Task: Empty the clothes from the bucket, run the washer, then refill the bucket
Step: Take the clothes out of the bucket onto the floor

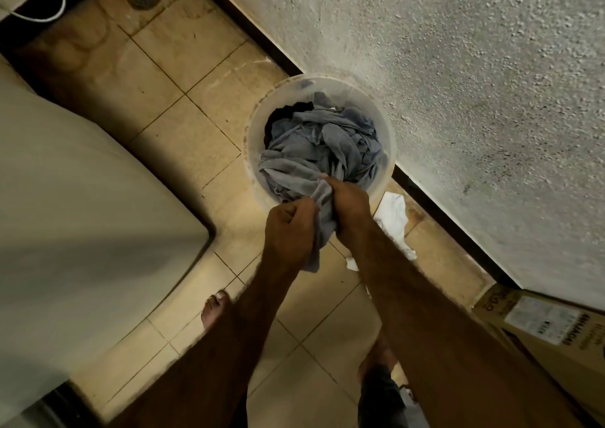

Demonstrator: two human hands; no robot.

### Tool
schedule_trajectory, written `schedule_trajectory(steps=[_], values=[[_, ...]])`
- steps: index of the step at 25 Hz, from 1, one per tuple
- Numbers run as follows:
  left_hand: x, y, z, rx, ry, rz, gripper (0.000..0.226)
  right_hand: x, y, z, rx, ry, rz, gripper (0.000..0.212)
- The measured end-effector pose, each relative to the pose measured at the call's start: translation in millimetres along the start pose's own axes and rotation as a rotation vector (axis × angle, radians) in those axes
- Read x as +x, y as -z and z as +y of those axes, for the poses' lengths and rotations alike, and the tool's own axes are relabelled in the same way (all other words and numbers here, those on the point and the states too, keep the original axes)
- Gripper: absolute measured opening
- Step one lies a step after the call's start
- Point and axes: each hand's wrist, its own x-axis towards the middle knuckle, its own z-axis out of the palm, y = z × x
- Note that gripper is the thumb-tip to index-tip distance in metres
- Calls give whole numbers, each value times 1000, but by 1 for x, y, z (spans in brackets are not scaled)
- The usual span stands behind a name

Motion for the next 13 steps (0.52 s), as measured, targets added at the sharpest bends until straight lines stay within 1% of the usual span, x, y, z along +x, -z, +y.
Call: schedule_trajectory(steps=[1, 2, 4, 5, 6, 7, 9, 10, 11, 13], values=[[-1, 4, -2, -28, 29, 56, 31, 0, 1, -4, -37, 4, 25, 8], [-1, 6, -3, -44, 58, 125, 31, -1, 1, -8, -82, 12, 63, 6], [2, 7, -4, -67, 105, 243, 27, -13, -1, -17, -100, 34, 138, 17], [8, 7, -7, -89, 143, 280, 30, -26, -4, -22, -78, 46, 153, 20], [16, 7, -8, -134, 207, 276, 38, -39, -8, -25, -73, 61, 152, 22], [26, 9, -8, -212, 285, 216, 51, -55, -13, -28, -89, 89, 132, 24], [44, 18, -8, -382, 370, -5, 77, -84, -19, -24, -152, 143, 44, 22], [52, 22, -10, -391, 370, -74, 82, -95, -19, -19, -175, 158, 6, 18], [57, 24, -10, -396, 346, -113, 77, -102, -18, -13, -178, 163, -12, 16], [62, 24, -7, -305, 321, -18, 54, -108, -12, -5, -129, 179, -2, 16]])
